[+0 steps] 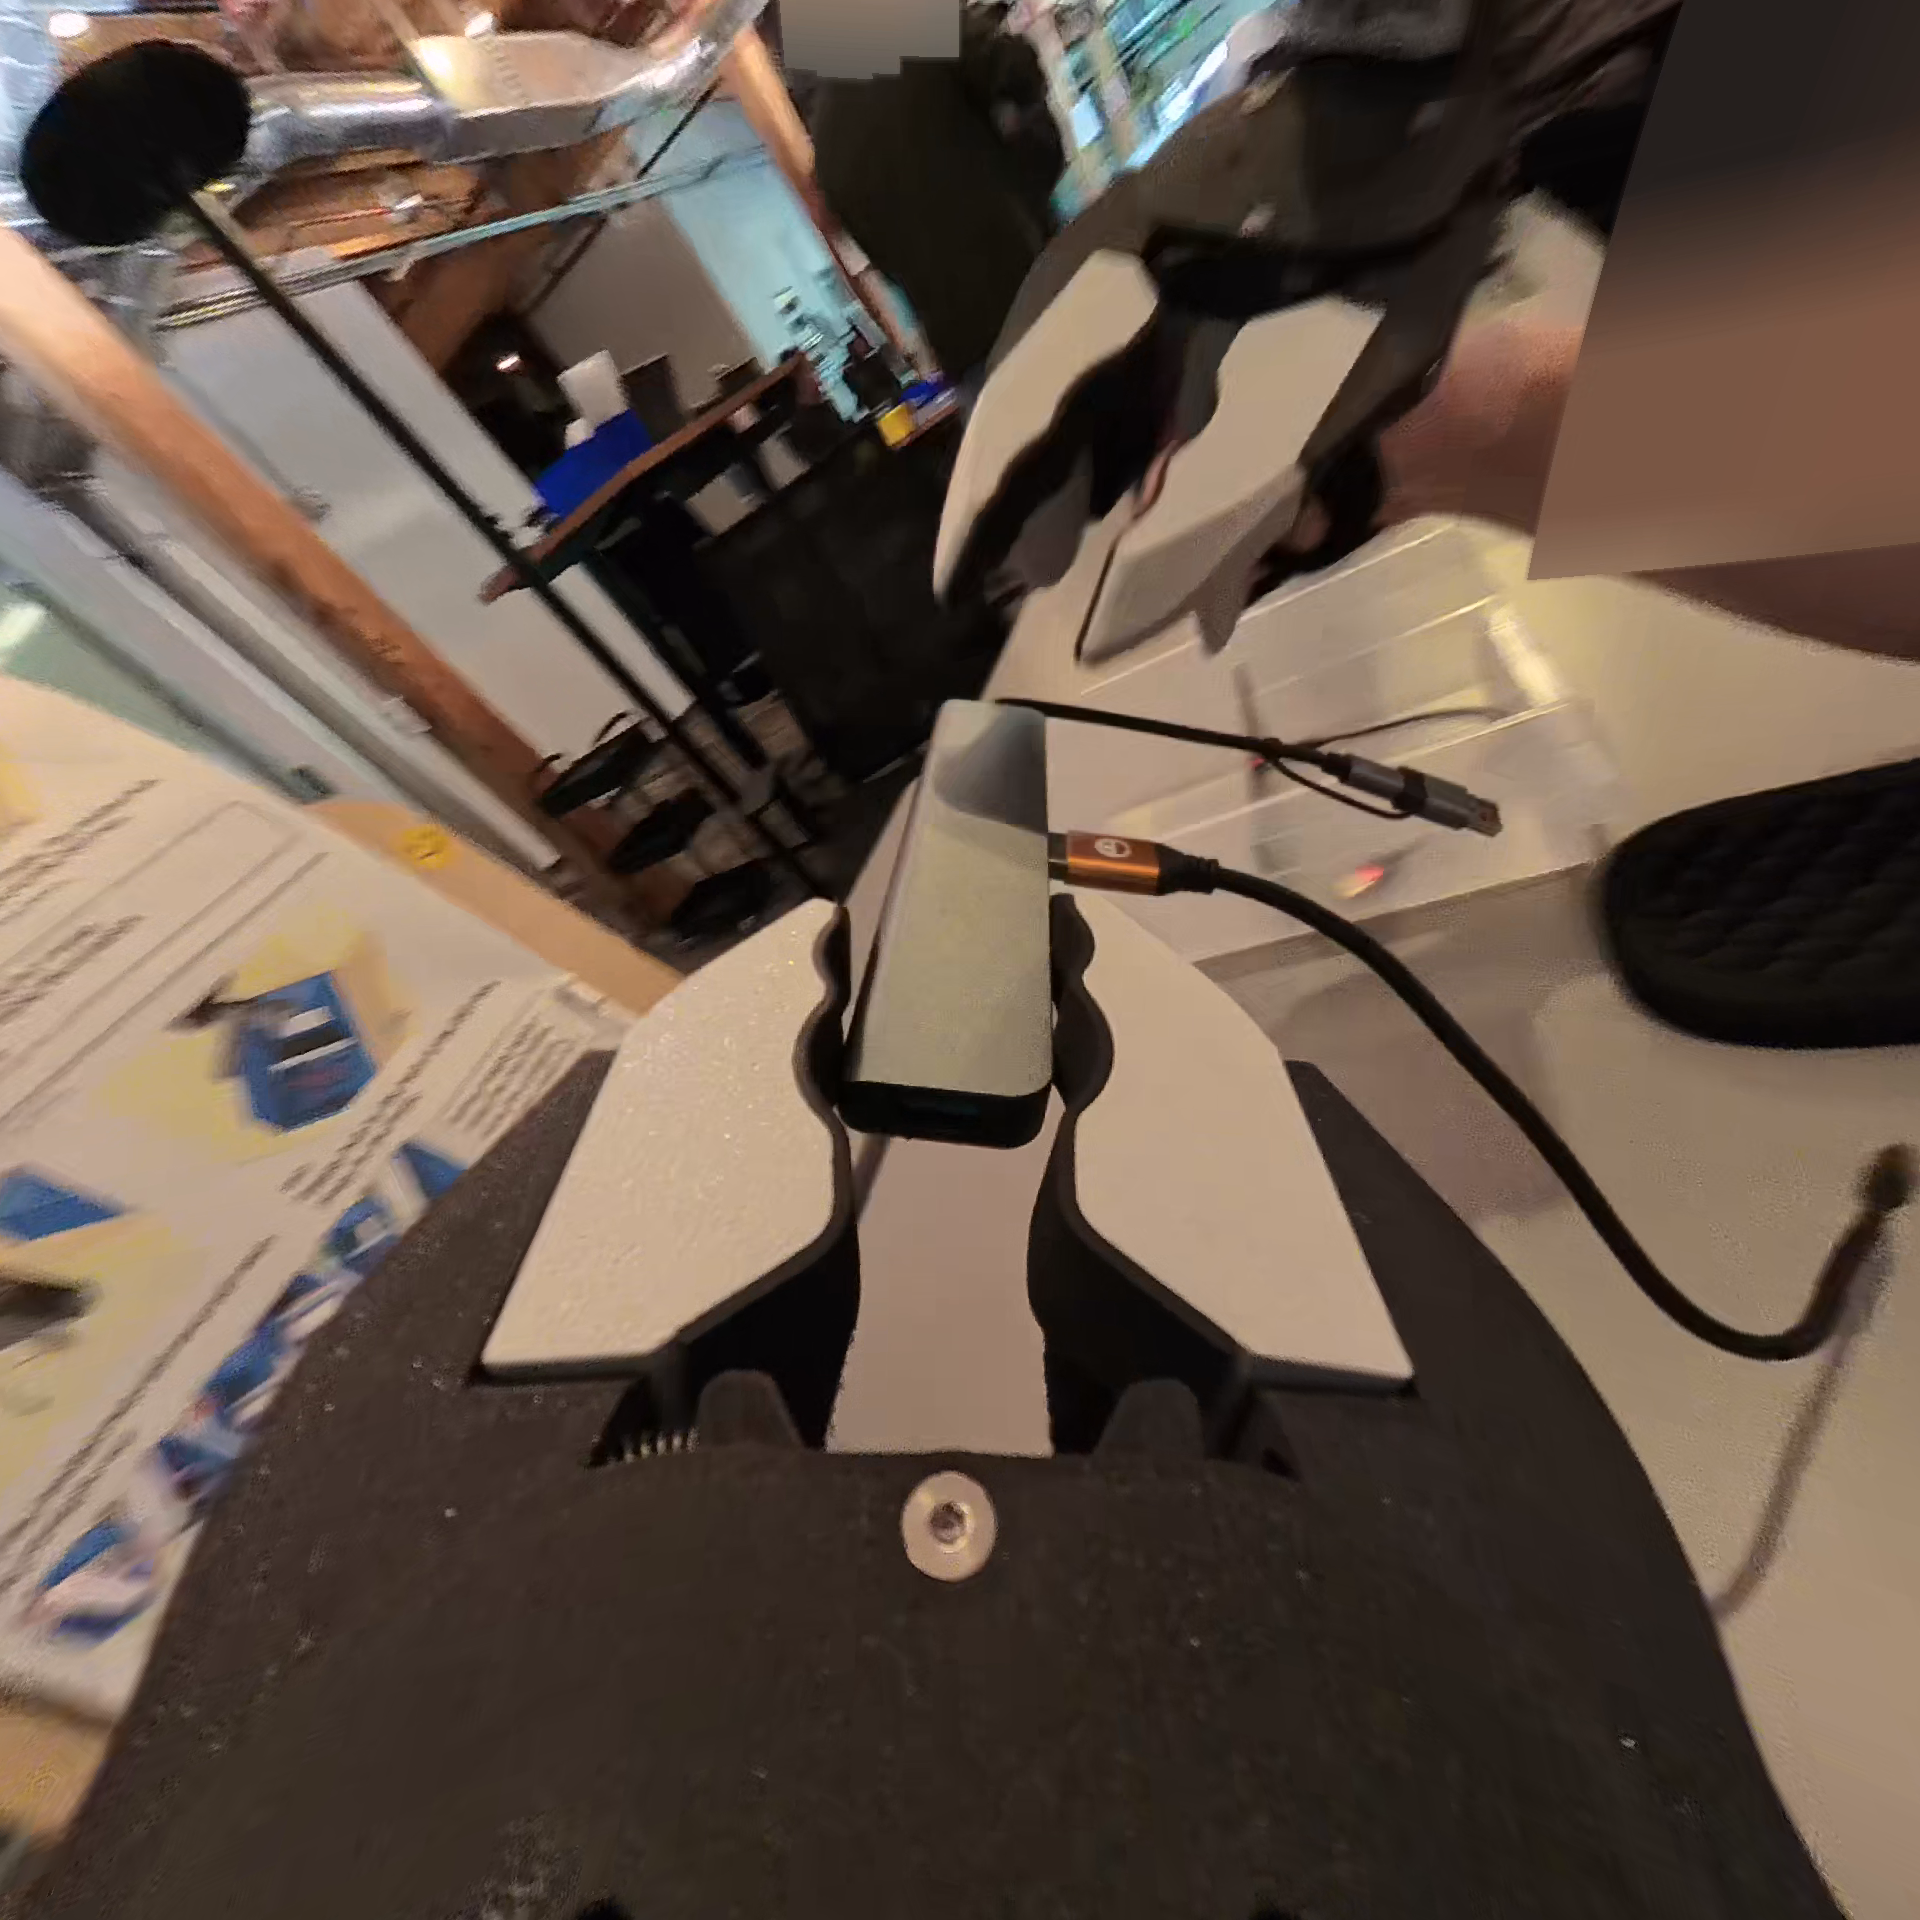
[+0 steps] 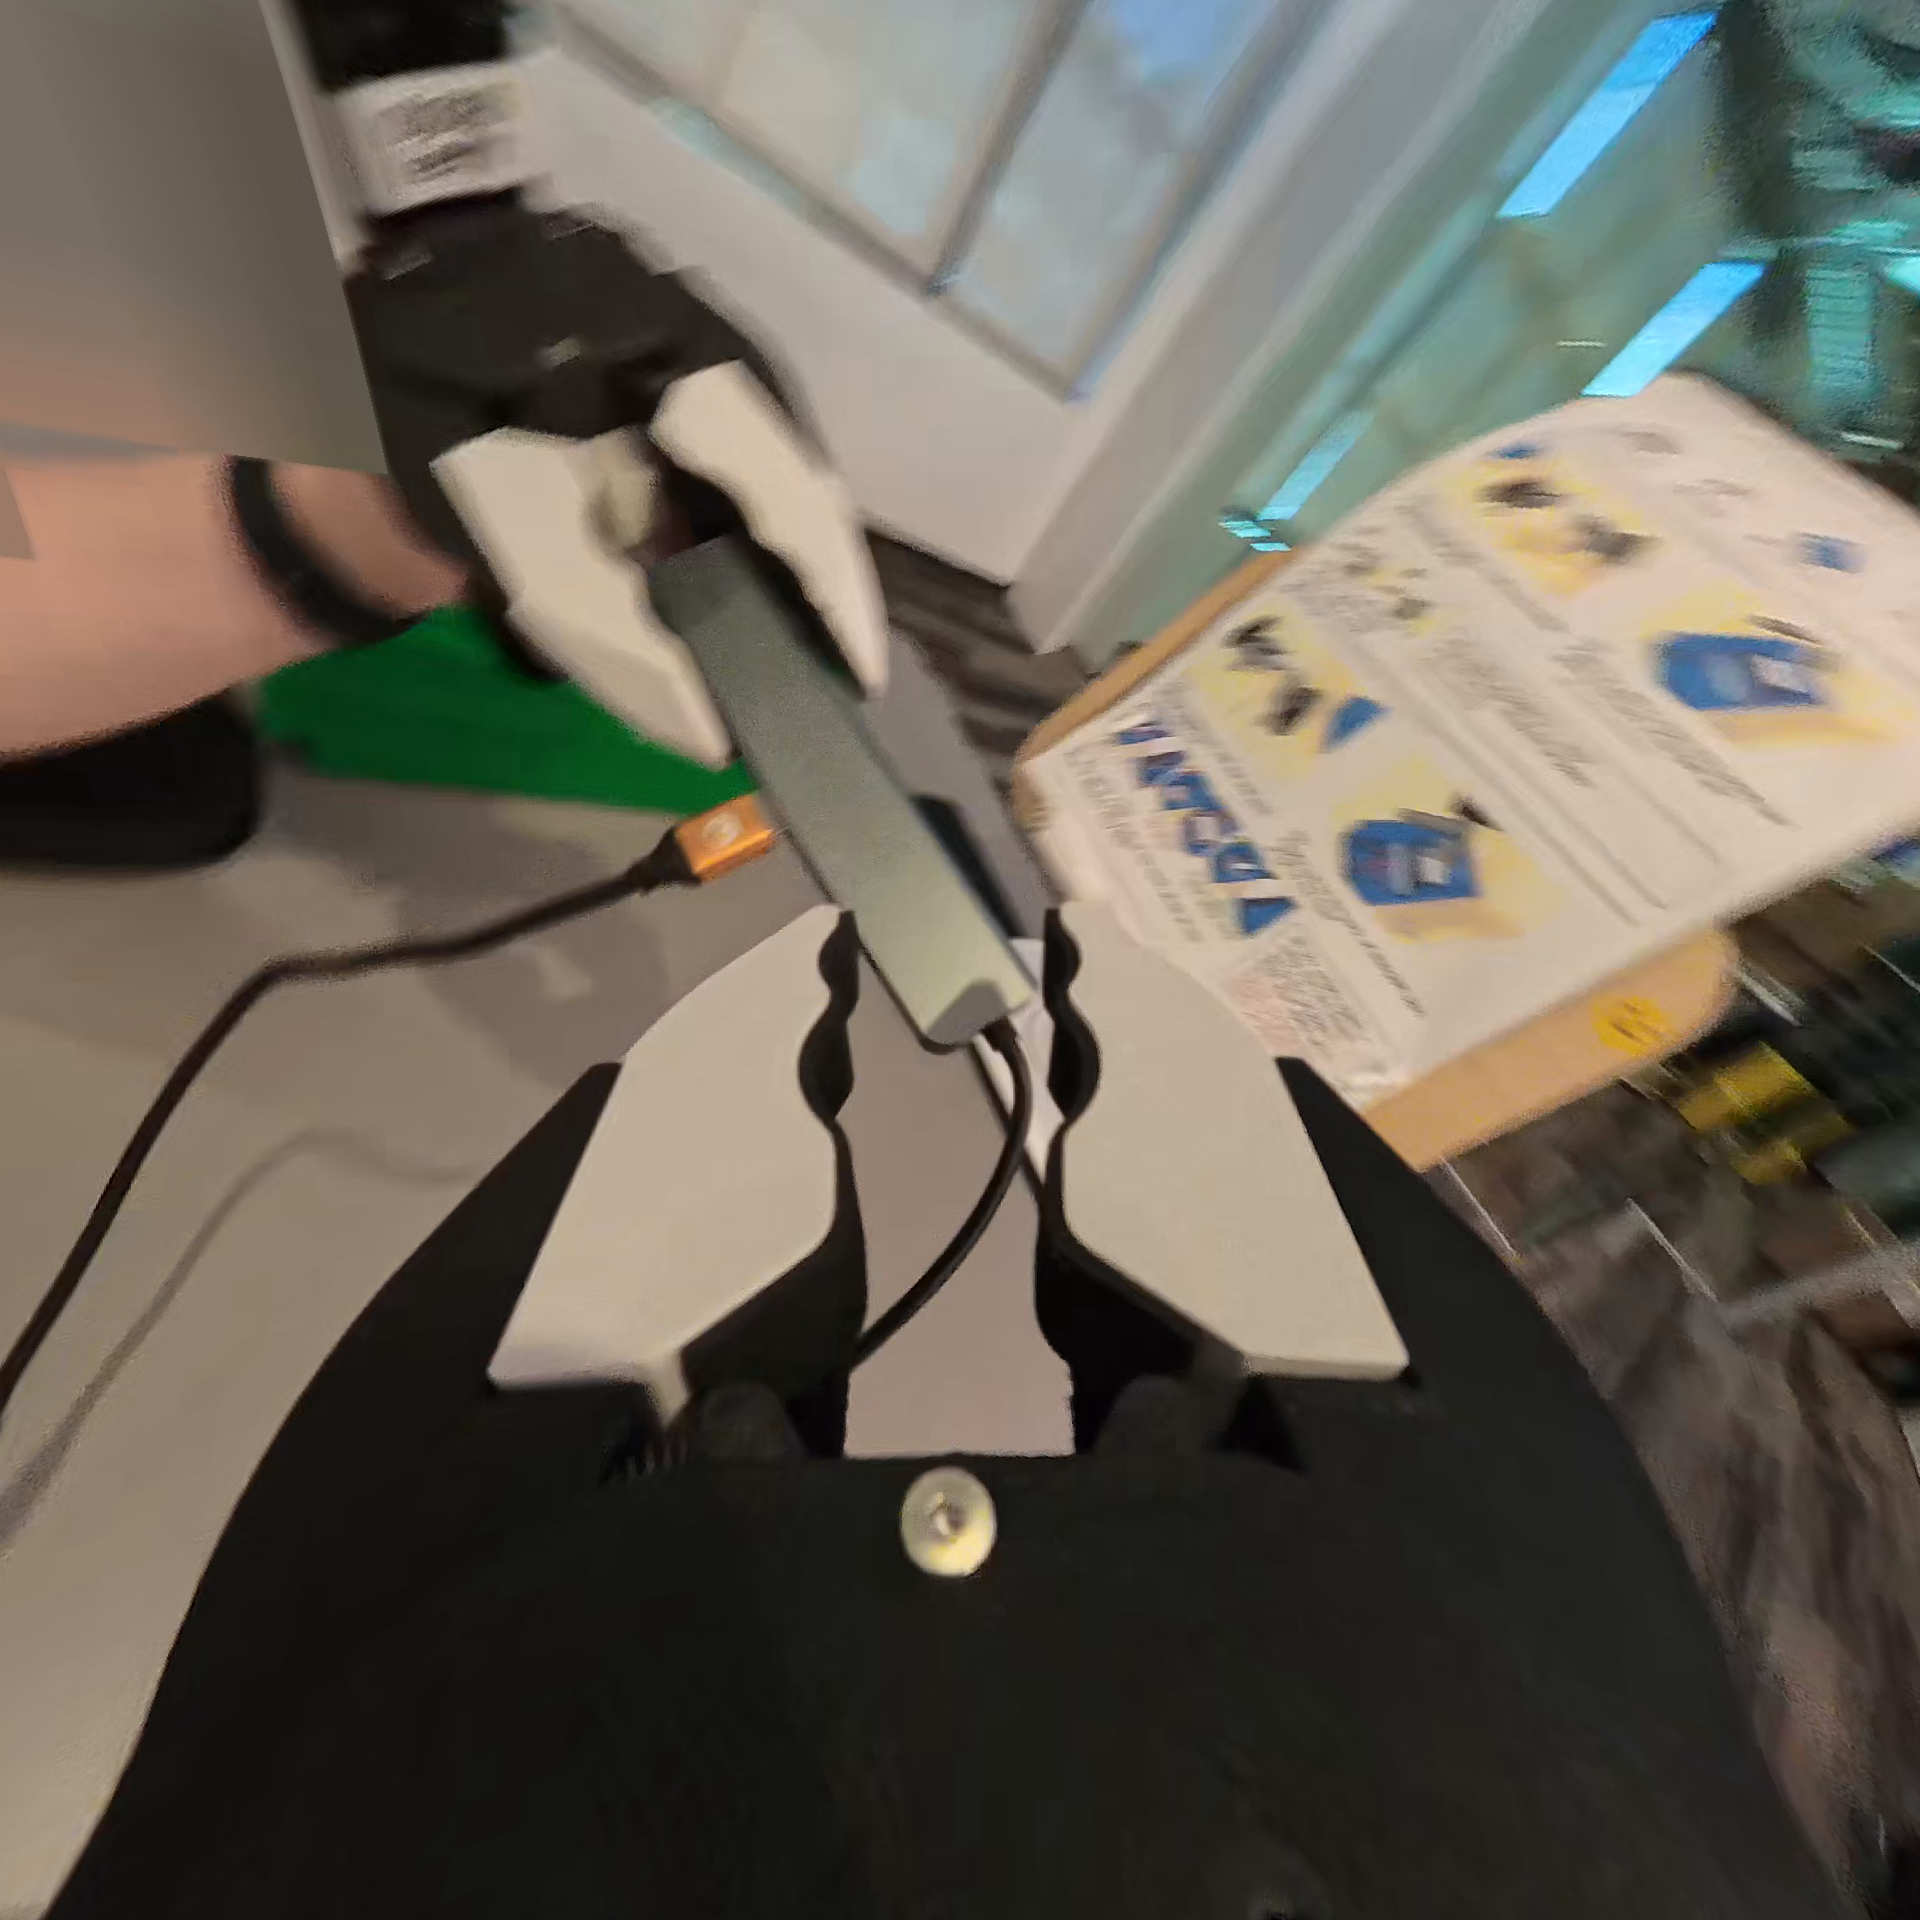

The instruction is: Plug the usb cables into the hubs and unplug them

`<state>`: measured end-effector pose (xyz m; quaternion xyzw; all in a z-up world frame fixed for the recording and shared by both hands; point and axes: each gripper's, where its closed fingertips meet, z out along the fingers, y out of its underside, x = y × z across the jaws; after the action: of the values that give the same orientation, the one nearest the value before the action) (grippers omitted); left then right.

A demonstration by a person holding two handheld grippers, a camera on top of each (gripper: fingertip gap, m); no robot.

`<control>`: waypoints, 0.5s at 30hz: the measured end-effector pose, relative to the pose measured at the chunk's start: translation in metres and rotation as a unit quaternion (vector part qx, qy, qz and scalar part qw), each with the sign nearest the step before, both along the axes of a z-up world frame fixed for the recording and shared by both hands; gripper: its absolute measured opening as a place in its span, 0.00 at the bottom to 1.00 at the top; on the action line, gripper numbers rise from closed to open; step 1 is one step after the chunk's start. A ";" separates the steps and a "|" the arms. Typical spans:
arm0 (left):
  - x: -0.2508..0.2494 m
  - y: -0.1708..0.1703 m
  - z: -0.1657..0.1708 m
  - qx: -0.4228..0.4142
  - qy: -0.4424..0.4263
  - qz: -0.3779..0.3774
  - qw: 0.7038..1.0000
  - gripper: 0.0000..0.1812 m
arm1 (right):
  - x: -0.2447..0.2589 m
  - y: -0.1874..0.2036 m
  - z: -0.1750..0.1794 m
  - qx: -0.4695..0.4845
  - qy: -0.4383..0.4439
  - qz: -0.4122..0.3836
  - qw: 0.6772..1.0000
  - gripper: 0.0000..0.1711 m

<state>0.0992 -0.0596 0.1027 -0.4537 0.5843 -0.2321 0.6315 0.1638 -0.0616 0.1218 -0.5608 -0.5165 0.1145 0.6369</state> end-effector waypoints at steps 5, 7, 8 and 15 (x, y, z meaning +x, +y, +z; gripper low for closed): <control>-0.018 0.033 0.013 0.033 -0.017 0.135 0.990 0.20 | 0.001 0.001 0.033 0.036 0.232 -0.143 0.961 0.13; -0.021 0.041 0.012 0.036 -0.019 0.160 0.986 0.20 | -0.017 0.010 0.016 0.009 0.273 -0.156 0.949 0.13; -0.021 0.044 0.011 0.036 -0.016 0.164 0.986 0.20 | -0.028 0.019 0.002 -0.015 0.265 -0.162 0.950 0.17; -0.023 0.046 0.012 0.039 -0.017 0.177 0.983 0.20 | -0.060 0.050 -0.026 -0.078 0.249 -0.183 0.948 0.19</control>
<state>0.0762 -0.0139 0.1143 -0.5205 0.4928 -0.1015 0.6899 0.1038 -0.0115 0.0963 -0.6472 -0.2197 0.1723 0.7093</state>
